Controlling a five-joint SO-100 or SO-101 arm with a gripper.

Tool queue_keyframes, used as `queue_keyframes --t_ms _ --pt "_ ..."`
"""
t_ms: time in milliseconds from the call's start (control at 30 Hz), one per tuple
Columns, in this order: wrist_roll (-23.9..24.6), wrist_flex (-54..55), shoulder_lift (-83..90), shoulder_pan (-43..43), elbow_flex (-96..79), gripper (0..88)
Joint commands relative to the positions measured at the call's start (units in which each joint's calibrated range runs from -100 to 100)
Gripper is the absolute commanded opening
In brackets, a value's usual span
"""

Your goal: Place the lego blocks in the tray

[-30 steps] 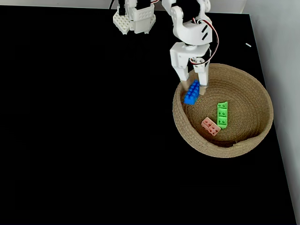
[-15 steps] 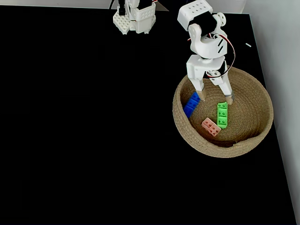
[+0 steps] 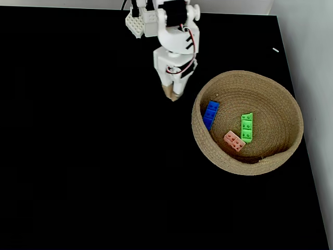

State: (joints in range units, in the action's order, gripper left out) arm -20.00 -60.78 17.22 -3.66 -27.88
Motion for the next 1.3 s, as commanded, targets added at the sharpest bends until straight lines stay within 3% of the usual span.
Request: queue_keyframes --t_ms 0,667,800,1000,1100,1267 --pt "-3.4 0.5 15.8 4.2 -15.2 0.0" --pt "-20.2 5.3 65.9 2.3 -70.2 0.0" --pt "-21.1 0.4 72.6 1.4 -72.1 0.0" --pt "-27.4 -12.6 78.4 1.9 -72.1 0.0" --pt "-32.0 -13.4 80.7 1.9 -72.1 0.0" --pt "-31.8 -13.4 81.0 2.4 -72.1 0.0"
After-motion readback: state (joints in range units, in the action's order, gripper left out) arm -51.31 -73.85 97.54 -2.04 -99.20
